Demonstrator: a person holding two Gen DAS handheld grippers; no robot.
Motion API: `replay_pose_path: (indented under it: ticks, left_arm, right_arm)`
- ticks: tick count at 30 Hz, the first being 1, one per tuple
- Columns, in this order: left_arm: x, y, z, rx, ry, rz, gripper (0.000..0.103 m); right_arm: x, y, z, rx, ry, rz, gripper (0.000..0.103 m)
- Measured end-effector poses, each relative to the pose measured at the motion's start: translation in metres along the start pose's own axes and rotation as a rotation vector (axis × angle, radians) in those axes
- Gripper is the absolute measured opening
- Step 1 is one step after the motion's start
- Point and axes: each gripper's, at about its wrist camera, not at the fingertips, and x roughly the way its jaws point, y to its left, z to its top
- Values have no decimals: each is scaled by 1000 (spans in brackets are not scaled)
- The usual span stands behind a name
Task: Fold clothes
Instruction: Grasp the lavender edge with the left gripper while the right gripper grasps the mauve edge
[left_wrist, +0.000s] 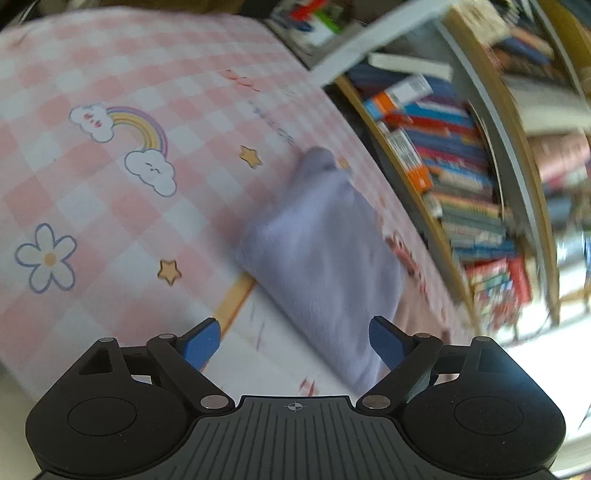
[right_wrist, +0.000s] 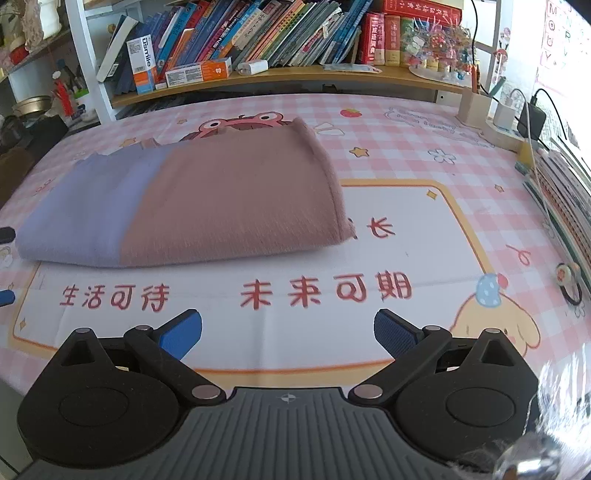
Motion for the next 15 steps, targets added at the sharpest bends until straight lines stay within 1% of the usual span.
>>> replay_pose_path:
  ticks: [1, 3, 6, 8, 9, 10, 12, 14, 15]
  left_arm:
    - [4, 4, 4, -45, 1, -12, 89]
    - [13, 17, 11, -192, 13, -60, 89]
    - [21, 25, 19, -288, 0, -92, 88]
    - [27, 24, 23, -314, -10, -85, 84]
    - [31, 24, 25, -331, -12, -81, 79]
    - [34, 24, 27, -348, -13, -76, 71]
    - [41, 24, 31, -370, -8, -70, 63]
    - [48, 27, 34, -384, 1, -73, 57]
    - [51, 30, 35, -393, 6, -72, 44]
  right_arm:
    - [1, 1, 2, 0, -1, -3, 100]
    - [4, 5, 8, 0, -3, -12, 100]
    - [7, 7, 15, 4, -9, -32, 100]
    - [9, 7, 20, 10, -15, -48, 100]
    - [10, 6, 23, 16, -20, -59, 100]
    - [11, 5, 26, 23, -24, -70, 100]
    - [13, 2, 32, 36, -33, -92, 100]
    - [16, -1, 38, 48, -41, -113, 100]
    - [17, -3, 41, 55, -46, -124, 100]
